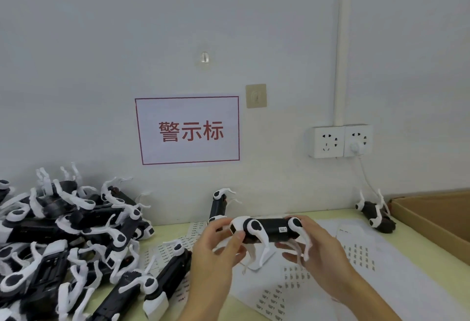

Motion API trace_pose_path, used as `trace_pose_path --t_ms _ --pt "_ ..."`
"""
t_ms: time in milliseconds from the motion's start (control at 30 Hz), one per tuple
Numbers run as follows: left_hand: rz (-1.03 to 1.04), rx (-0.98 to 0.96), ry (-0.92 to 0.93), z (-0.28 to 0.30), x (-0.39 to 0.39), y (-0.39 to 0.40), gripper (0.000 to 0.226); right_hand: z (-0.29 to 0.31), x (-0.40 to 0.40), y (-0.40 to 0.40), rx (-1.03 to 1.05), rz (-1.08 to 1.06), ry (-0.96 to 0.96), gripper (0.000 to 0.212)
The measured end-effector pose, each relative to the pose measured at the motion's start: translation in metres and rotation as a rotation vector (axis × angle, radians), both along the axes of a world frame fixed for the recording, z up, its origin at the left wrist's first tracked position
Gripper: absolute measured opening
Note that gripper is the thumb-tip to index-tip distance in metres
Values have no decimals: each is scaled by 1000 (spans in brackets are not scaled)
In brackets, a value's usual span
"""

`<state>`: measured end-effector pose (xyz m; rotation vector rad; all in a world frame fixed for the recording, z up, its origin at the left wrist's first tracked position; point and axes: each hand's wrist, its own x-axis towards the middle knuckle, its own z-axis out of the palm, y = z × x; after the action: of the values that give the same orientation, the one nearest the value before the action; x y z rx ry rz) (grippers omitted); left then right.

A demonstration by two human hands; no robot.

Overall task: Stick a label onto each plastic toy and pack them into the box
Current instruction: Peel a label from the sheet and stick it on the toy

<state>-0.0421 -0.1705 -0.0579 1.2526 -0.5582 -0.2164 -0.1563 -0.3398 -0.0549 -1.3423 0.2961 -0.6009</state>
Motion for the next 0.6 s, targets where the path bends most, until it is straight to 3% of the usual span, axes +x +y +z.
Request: trace_pose_path --t_ms 100,233,367,467,600 --pt "-62 47 30 2 -11 -8 16 9 -34 -12 160 128 64 31" --pt "-245 156 85 3 -31 -30 13 19 -77 -32 154 217 178 20" --pt "-359 234 -57 9 -60 -69 18 27 -120 -56 30 274 310 44" --pt "-420 212 -134 21 -88 -108 19 25 -153 -74 -14 203 341 47" --pt "-436 195 -93 19 -124 -168 14 16 -200 -102 228 -38 159 40"
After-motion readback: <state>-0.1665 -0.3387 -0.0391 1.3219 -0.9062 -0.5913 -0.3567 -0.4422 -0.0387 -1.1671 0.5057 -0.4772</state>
